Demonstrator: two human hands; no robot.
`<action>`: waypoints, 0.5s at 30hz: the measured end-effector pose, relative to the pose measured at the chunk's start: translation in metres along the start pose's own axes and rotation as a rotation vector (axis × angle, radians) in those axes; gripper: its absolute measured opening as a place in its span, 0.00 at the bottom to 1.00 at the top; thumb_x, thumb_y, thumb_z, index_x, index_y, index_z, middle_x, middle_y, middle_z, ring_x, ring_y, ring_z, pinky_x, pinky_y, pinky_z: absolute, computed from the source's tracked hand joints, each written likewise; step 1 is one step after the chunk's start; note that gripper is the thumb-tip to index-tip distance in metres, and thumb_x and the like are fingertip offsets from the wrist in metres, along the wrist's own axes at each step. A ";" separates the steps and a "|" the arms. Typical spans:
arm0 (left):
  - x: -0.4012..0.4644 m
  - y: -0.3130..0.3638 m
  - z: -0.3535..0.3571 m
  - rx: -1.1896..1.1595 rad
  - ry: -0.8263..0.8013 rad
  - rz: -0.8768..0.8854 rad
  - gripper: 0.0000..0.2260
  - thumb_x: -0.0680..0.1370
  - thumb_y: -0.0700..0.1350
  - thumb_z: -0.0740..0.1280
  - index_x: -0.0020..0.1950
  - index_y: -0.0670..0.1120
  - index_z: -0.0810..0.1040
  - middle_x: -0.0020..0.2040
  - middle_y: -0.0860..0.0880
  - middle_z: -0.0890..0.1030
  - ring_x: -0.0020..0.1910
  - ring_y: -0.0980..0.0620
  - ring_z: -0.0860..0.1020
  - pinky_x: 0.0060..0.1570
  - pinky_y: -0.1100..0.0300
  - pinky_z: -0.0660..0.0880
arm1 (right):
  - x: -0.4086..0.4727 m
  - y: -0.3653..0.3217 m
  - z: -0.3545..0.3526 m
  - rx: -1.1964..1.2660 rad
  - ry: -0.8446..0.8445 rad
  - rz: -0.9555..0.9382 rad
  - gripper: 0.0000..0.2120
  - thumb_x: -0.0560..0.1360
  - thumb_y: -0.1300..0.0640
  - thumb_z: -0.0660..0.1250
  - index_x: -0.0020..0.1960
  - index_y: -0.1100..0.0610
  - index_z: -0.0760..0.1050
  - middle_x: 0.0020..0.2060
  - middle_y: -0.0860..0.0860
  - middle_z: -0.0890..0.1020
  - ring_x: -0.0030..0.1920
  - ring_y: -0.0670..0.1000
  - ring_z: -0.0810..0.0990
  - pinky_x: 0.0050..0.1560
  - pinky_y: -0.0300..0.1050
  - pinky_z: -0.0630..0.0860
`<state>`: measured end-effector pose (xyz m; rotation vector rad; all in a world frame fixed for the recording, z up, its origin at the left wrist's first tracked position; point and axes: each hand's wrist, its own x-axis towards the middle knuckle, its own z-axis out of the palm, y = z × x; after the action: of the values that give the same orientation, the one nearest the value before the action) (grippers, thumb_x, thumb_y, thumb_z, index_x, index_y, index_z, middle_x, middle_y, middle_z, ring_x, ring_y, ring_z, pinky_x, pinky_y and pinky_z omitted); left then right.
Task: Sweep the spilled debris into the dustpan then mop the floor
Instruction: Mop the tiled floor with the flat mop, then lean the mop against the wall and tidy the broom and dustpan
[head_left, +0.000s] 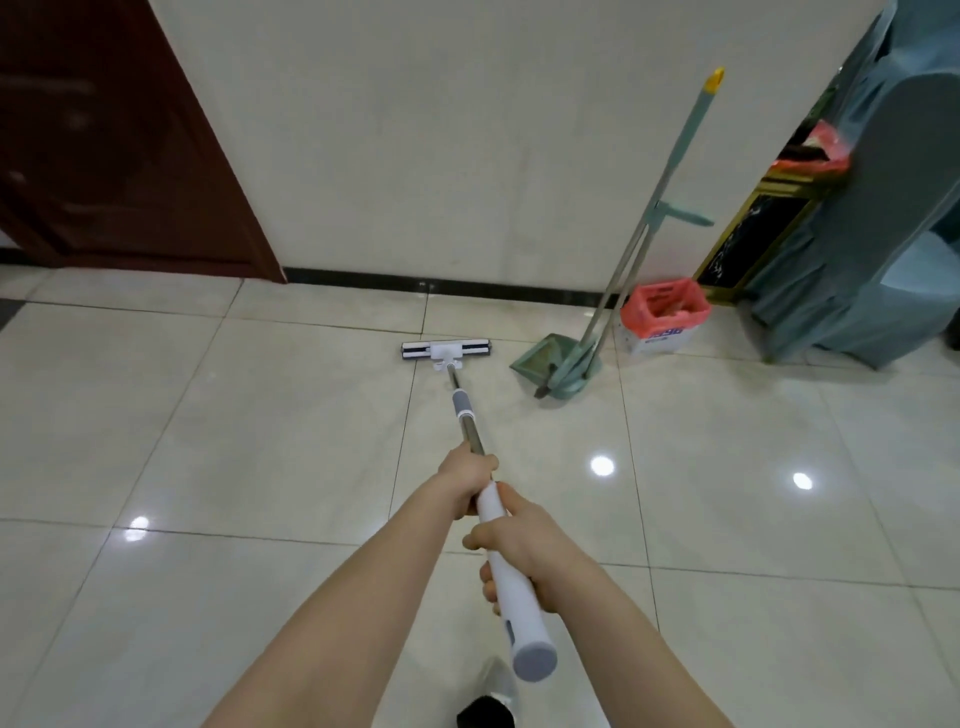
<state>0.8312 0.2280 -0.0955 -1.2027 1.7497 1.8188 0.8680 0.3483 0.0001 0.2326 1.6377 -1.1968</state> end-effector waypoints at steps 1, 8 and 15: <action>0.014 0.019 -0.004 -0.009 0.001 -0.011 0.01 0.77 0.39 0.62 0.48 0.43 0.72 0.39 0.44 0.73 0.36 0.46 0.73 0.37 0.54 0.73 | 0.015 -0.020 -0.004 -0.004 -0.004 0.006 0.22 0.74 0.66 0.64 0.65 0.50 0.69 0.39 0.58 0.74 0.22 0.51 0.74 0.24 0.41 0.75; 0.066 0.115 -0.042 -0.087 -0.065 0.008 0.02 0.78 0.37 0.61 0.46 0.43 0.70 0.37 0.45 0.72 0.33 0.49 0.73 0.29 0.60 0.72 | 0.054 -0.135 -0.007 -0.049 -0.005 -0.036 0.17 0.75 0.64 0.66 0.62 0.54 0.71 0.44 0.60 0.76 0.26 0.53 0.76 0.24 0.41 0.75; 0.077 0.226 -0.081 -0.206 -0.276 0.015 0.18 0.78 0.40 0.59 0.68 0.42 0.69 0.37 0.44 0.78 0.31 0.49 0.78 0.26 0.62 0.76 | 0.032 -0.264 -0.008 0.058 0.093 -0.213 0.11 0.79 0.55 0.64 0.56 0.62 0.76 0.31 0.64 0.78 0.17 0.54 0.74 0.18 0.37 0.69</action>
<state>0.6449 0.0878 0.0016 -0.9544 1.4520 2.1008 0.6758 0.2150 0.1274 0.1552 1.7430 -1.4140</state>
